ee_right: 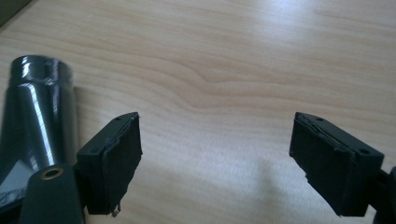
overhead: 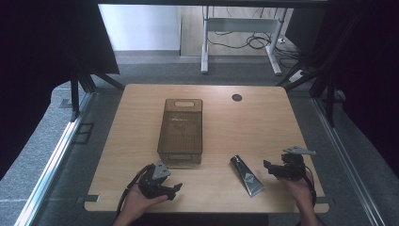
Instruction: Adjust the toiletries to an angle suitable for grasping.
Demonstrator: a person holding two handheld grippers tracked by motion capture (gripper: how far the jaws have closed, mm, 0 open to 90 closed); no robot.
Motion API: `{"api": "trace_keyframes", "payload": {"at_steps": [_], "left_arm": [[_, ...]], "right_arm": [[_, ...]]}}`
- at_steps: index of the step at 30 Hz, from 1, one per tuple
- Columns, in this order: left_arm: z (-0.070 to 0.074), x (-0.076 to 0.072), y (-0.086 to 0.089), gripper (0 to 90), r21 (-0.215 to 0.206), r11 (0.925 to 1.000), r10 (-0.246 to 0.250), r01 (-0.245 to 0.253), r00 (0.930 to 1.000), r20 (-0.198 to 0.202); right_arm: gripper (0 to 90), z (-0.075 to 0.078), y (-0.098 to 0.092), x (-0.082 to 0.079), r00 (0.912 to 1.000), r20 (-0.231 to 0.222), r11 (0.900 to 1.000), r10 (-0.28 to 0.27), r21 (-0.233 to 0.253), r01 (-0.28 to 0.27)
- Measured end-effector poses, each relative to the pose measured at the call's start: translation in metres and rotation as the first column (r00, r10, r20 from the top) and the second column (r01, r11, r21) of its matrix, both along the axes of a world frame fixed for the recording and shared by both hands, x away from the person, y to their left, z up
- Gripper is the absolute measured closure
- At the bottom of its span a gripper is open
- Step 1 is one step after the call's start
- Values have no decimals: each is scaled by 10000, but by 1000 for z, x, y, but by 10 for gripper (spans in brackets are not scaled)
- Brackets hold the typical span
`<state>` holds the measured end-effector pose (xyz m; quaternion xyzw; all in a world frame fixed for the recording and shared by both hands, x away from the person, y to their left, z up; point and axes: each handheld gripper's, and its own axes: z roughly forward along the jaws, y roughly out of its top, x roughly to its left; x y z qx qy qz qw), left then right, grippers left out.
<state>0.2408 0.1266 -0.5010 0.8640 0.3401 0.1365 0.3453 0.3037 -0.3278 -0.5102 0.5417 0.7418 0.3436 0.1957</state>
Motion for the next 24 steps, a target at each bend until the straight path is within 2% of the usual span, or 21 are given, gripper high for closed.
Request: {"api": "trace_keyframes", "payload": {"at_steps": [4,7,9,12,14,17,24], "left_arm": [[1,-1,-2,216,-52,9999,-125,125,9999,-28],[0,2,-1,215,-77,9999,-109,108,9999,-77],[-1,3,-1,215,-92,9999,-100,99,9999,-116],[-1,4,0,214,-105,9999,-102,101,9999,-117],[0,3,0,214,-142,9998,-104,102,9999,-119],[1,2,-1,214,-155,9998,-129,128,9999,-97],[2,0,-4,214,-127,9996,-261,260,9996,-95]], "right_arm": [[228,3,-2,-6,9998,153,9999,-98,104,97],[292,6,1,-9,9997,234,9998,103,-188,-99],[308,5,2,-9,9995,239,9995,226,-226,-220],[388,5,9,-10,9983,244,9983,526,-277,-519],[409,6,11,-10,9979,229,9978,599,-305,-592],[493,7,15,-12,9959,141,9955,895,-312,-890],[602,9,11,-13,9944,4,9941,1056,-241,-1055]]}}
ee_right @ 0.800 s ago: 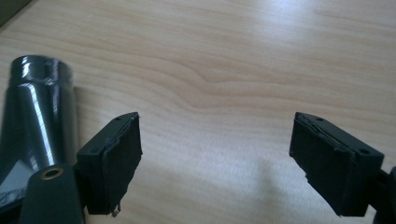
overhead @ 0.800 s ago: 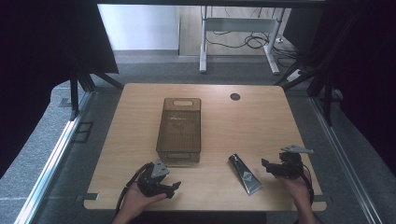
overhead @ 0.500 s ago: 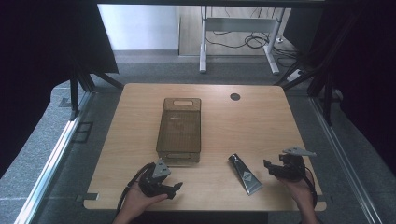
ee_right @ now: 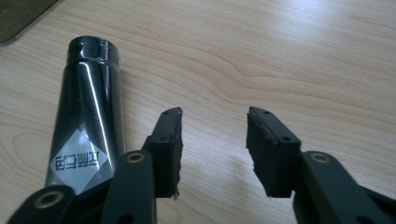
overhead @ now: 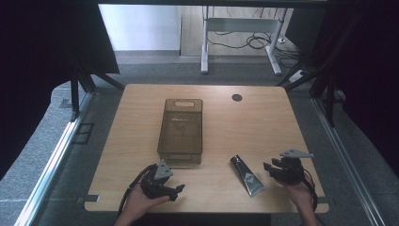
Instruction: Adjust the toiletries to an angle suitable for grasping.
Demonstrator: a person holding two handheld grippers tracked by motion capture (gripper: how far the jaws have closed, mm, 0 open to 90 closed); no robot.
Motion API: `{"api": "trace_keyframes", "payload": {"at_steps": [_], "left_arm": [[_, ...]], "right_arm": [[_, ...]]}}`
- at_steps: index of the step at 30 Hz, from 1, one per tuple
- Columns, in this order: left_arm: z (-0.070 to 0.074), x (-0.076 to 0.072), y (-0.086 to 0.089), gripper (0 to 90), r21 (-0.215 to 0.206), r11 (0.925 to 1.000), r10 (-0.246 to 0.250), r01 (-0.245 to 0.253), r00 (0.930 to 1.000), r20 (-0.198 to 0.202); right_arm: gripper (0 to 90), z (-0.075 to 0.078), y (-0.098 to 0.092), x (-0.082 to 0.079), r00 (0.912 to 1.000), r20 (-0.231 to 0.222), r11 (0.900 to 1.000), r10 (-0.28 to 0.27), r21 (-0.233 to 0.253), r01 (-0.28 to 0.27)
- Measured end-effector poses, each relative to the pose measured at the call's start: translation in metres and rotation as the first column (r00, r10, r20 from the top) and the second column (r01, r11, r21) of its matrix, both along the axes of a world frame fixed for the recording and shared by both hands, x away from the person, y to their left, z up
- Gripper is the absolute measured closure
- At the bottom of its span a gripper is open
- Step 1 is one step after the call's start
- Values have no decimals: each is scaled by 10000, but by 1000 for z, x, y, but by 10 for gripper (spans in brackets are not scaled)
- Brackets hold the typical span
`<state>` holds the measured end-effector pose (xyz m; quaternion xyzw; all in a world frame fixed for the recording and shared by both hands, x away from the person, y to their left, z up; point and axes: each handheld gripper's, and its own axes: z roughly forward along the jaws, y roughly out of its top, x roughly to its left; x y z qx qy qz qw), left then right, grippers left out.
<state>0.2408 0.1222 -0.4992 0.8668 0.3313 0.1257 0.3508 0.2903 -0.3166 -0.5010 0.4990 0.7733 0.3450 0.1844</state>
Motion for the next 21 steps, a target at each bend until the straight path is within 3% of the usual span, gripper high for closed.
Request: {"api": "trace_keyframes", "payload": {"at_steps": [9,14,16,17,18,20,21], "left_arm": [[-1,3,5,216,-1,9999,159,-159,9999,-37],[-6,7,5,216,106,9999,134,-132,9998,-152],[-6,7,7,216,73,9999,132,-131,9998,-171],[-5,7,7,216,51,9998,174,-173,9997,-164],[-4,7,8,217,40,9998,192,-191,9997,-142],[-2,6,9,217,-7,9998,204,-204,9997,-93],[-1,6,9,217,-5,9998,200,-200,9998,-52]], "right_arm": [[729,1,-5,-4,9997,-128,9996,204,-181,-206],[839,1,10,-7,9950,-488,9960,869,-182,-879],[872,4,31,-10,9867,-488,9867,1548,-416,-1569],[872,4,31,-10,9867,-488,9867,1548,-416,-1569],[877,6,45,-14,9770,-483,9762,2076,-538,-2101],[877,7,52,-16,9719,-522,9711,2295,-546,-2322],[877,8,65,-20,9590,-610,9583,2768,-558,-2802]]}}
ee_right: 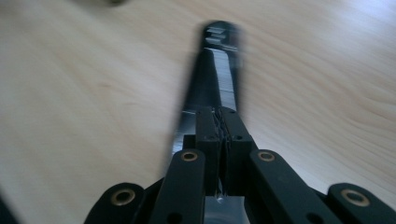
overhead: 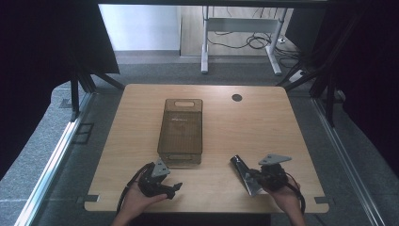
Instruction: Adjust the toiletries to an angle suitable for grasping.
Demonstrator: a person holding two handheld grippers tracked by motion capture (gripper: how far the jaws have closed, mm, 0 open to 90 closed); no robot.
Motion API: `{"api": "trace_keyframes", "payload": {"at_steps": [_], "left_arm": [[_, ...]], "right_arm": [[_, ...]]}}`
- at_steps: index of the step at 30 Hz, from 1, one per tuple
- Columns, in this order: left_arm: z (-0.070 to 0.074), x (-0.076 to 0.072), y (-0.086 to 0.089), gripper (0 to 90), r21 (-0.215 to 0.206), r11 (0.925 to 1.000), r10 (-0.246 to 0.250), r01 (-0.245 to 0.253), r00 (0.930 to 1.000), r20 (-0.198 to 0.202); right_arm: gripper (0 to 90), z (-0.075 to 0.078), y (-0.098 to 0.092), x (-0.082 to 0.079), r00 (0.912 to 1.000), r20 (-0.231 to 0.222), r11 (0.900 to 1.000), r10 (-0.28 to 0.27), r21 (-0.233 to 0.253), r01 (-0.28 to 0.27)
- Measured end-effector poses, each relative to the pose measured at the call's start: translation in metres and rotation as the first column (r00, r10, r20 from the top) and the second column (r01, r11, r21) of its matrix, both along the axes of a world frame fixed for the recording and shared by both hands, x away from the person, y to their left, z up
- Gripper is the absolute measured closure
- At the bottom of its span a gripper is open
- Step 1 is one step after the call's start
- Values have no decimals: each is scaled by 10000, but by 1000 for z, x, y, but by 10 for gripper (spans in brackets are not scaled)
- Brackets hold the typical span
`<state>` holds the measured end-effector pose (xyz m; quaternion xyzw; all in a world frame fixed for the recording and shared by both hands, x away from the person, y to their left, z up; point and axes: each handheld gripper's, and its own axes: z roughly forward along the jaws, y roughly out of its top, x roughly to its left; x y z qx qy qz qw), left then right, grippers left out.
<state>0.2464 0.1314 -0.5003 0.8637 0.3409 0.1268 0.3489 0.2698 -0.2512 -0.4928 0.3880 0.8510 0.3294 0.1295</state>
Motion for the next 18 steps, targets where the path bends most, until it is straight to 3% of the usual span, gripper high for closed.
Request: {"api": "trace_keyframes", "payload": {"at_steps": [4,6,10,13,18], "left_arm": [[3,-2,-1,217,-27,10000,-48,48,10000,71],[3,-2,-3,217,-4,10000,-85,85,9999,64],[1,-2,-4,217,60,9999,-157,157,9999,-8],[-1,-1,-4,217,67,9999,-145,145,9999,-47],[-1,-1,-4,217,56,9999,-159,159,9999,-53]], "right_arm": [[876,-2,18,-5,9979,-214,9981,611,-68,-612],[875,-8,33,-8,9933,-491,9938,1046,-328,-1062],[875,-19,46,-9,9868,-851,9870,1375,-723,-1438],[874,-23,46,-8,9856,-954,9845,1400,-925,-1488],[875,-24,33,-5,9899,-993,9897,1011,-912,-1102]]}}
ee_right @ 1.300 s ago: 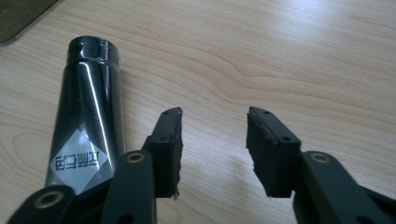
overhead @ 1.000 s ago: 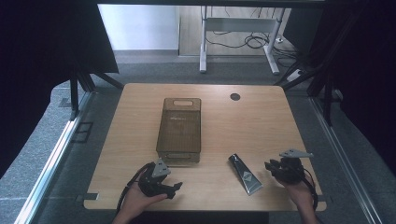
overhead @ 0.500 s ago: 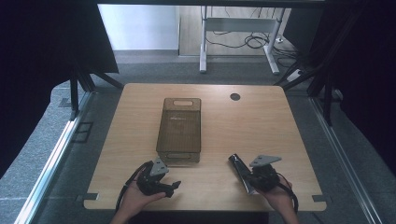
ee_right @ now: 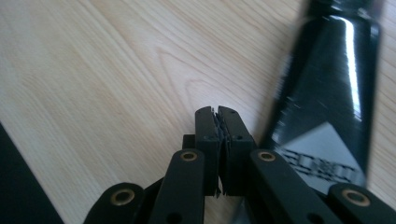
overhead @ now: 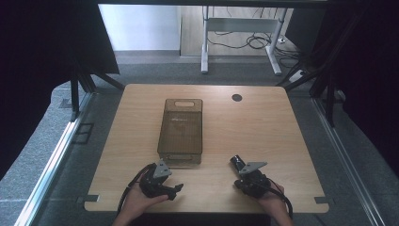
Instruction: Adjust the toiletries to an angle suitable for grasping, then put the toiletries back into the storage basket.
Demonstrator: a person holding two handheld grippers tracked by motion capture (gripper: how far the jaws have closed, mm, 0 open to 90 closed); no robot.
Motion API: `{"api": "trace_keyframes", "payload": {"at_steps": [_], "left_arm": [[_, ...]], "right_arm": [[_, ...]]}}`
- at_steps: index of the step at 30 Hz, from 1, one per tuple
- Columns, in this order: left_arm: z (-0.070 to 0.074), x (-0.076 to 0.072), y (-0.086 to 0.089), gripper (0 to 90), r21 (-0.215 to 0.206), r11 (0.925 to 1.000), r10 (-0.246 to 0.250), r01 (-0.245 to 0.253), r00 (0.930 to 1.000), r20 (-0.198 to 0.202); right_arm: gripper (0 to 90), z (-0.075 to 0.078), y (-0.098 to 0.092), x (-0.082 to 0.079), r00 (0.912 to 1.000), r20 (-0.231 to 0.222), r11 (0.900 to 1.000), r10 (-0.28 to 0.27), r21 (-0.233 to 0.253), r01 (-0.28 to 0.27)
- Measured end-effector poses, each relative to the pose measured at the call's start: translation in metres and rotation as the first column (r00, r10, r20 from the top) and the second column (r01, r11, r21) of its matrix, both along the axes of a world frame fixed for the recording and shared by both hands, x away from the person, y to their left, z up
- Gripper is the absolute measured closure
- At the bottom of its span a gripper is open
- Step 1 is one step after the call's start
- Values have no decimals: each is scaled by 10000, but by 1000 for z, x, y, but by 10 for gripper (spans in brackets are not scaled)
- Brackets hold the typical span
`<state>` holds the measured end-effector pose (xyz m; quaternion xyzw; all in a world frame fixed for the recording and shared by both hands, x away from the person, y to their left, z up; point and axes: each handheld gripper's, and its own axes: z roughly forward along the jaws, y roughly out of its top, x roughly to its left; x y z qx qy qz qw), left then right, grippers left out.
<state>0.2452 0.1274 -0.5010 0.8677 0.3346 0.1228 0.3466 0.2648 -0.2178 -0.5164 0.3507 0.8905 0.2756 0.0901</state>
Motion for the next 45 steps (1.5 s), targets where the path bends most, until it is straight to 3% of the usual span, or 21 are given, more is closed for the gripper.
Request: {"api": "trace_keyframes", "payload": {"at_steps": [15,23,26,30,33,39,40,45], "left_arm": [[5,-2,1,217,-85,10000,3,-2,9999,131],[6,-4,-2,217,-28,10000,-53,53,9998,169],[5,-4,-3,217,-5,10000,-86,86,9999,139],[5,-3,-2,217,-20,10000,-62,62,9999,133],[5,-3,-1,217,-30,10000,-14,15,9999,141],[6,-4,-2,217,9,10000,3,-3,9999,130],[6,-4,-2,217,3,10000,8,-8,9999,125],[4,-5,-3,218,6,10000,-3,3,10000,65]], "right_arm": [[876,1,-24,5,9978,-60,9974,-667,264,669],[852,10,-31,2,9968,199,9955,-780,548,768],[786,13,-33,1,9958,243,9942,-878,644,861],[572,14,-33,2,9952,400,9926,-895,863,858],[523,14,-32,2,9946,530,9931,-887,813,843],[447,26,-31,-2,9936,871,9907,-713,1221,604],[433,32,-32,-3,9910,1083,9907,-792,1189,662],[399,40,-33,3,9868,1279,9915,-996,963,876]]}}
